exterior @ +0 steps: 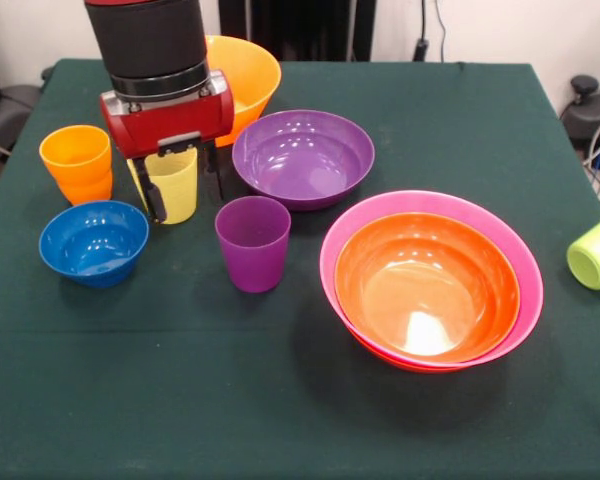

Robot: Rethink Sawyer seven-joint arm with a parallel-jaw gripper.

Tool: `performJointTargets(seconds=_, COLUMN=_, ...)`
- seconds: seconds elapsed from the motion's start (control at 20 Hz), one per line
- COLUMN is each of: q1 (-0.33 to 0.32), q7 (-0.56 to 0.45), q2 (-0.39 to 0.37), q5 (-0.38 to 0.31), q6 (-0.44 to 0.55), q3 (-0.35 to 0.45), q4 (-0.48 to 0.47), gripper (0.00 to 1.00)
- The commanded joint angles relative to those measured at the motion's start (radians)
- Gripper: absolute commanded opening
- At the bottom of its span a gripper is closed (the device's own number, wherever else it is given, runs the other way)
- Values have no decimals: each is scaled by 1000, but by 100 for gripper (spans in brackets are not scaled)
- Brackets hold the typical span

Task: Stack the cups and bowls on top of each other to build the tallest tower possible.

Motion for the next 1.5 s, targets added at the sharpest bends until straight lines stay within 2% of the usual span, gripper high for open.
performJointTargets(seconds=0.05, q1=28, q7=-155, q2=27, q5=-59, q6=-10, q3=-29, q4=73, gripper=100)
performJointTargets(seconds=0.5, q1=30, q7=-135, q2=27, q5=-68, q6=-23, q3=-33, q4=90, gripper=100)
performJointTargets(seconds=0.85, q1=39, q7=-162, q2=83, q5=-86, q6=-35, q3=-30, q4=51, gripper=100)
performJointTargets(seconds=1.1, q1=58, q7=-145, q2=83, q5=-80, q6=-25, q3=-34, q4=34, gripper=100)
performJointTargets(seconds=1.5, q1=71, q7=-146, q2=128, q5=-92, q6=-26, q3=-47, q4=-8, gripper=100)
